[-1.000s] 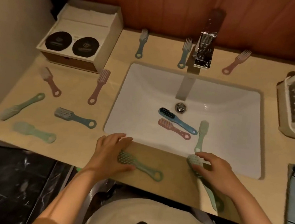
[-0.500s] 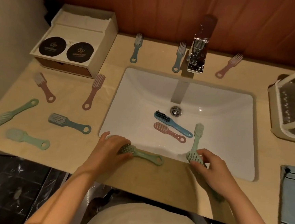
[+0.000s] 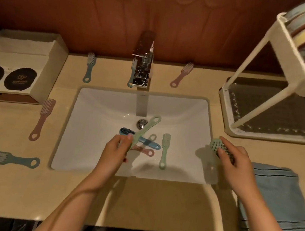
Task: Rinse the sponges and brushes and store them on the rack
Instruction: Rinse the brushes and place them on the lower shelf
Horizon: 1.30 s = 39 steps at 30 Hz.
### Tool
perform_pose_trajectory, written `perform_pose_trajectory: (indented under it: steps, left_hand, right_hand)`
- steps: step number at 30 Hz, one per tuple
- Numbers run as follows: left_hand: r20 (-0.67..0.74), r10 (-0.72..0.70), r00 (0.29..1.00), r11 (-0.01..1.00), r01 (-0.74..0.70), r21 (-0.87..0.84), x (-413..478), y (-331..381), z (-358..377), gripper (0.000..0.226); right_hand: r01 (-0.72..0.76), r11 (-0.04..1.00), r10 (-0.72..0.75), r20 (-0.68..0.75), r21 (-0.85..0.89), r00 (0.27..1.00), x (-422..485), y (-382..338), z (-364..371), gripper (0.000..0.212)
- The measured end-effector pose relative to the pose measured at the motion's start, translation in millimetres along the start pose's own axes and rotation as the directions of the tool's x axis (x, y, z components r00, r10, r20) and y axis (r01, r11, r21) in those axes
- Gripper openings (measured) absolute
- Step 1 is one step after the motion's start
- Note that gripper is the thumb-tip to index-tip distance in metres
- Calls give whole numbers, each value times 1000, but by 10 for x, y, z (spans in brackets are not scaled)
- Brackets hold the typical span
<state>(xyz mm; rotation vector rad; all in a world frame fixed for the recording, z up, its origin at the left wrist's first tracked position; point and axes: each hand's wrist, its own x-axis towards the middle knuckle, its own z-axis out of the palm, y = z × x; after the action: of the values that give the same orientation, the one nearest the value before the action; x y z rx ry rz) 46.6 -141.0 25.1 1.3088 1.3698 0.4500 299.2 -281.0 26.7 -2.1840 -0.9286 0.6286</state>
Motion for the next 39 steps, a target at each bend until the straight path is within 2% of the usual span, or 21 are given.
perform_pose_trajectory:
  steps: [2, 8, 12, 16, 20, 24, 30, 35, 39]
  left_hand:
    - [42, -74, 996, 991, 79, -111, 29, 138, 248, 33]
    - [115, -161, 980, 938, 188, -291, 90, 550, 848, 21]
    - [99, -172, 980, 914, 196, -355, 97, 704, 1052, 8]
    - [91, -188, 978, 899, 208, -385, 67, 755, 1244, 9]
    - [110, -212, 971, 891, 239, -386, 18, 693, 1341, 12]
    - [98, -241, 966, 881, 260, -396, -46, 670, 1389, 11]
    - [100, -212, 972, 886, 235, -399, -154, 722, 1432, 11]
    - [171, -139, 976, 922, 190, -337, -171, 717, 1470, 11]
    - [225, -83, 971, 972, 128, -196, -136, 697, 1489, 8]
  right_hand:
    - [9, 996, -15, -64, -87, 998, 109, 143, -241, 40]
    - [-49, 962, -12, -221, -269, 975, 634, 461, -821, 23]
    - [-14, 918, -58, -169, -396, 984, 1009, 620, -918, 21]
    - [34, 887, -48, -19, -460, 999, 1304, 681, -927, 23]
    - [101, 923, -65, 108, -372, 992, 1468, 698, -854, 24]
    - [95, 937, -17, 230, -335, 973, 1525, 762, -787, 27]
    - [60, 958, 27, 296, -282, 955, 1523, 805, -834, 22]
    - [81, 941, 3, 246, -329, 969, 1432, 839, -867, 28]
    - [70, 982, -35, 199, -174, 979, 1260, 761, -997, 28]
